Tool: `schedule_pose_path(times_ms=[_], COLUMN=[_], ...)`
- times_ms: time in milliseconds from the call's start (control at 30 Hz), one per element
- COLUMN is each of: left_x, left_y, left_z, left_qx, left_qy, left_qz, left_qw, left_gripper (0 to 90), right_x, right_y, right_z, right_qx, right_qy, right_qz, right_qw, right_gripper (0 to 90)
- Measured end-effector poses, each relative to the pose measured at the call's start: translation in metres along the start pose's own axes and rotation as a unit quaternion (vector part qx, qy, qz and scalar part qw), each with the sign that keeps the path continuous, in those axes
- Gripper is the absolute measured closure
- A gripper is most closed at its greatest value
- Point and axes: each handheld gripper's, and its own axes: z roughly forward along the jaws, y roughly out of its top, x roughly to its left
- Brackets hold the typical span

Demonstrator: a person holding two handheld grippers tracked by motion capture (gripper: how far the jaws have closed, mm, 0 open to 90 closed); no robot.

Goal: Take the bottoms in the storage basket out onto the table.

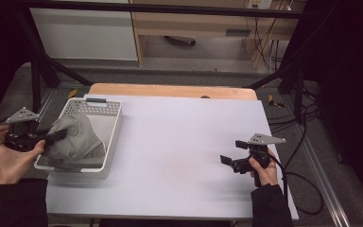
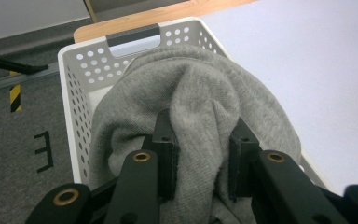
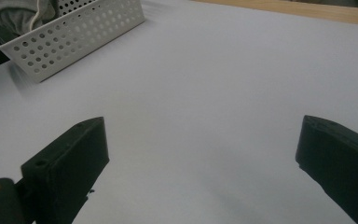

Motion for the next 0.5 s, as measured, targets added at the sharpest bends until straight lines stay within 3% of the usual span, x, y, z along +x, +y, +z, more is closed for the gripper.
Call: schedule_pose_path(times_ms=[500], left_x=[0.0014], left_y=[0.0057], left_z=[-0.0079], left_qx=[0.001], left_qy=[0.0], left_qz=[0.005], left_qw=[1.0], left_gripper=[69.6], right_x=[-0.0001], right_y=[-0.0001], right_z=[0.0002], right_qx=[0.001], right_qy=[-0.001], right_qz=[-0.002], right_qw=[1.0], right_gripper=[2.7])
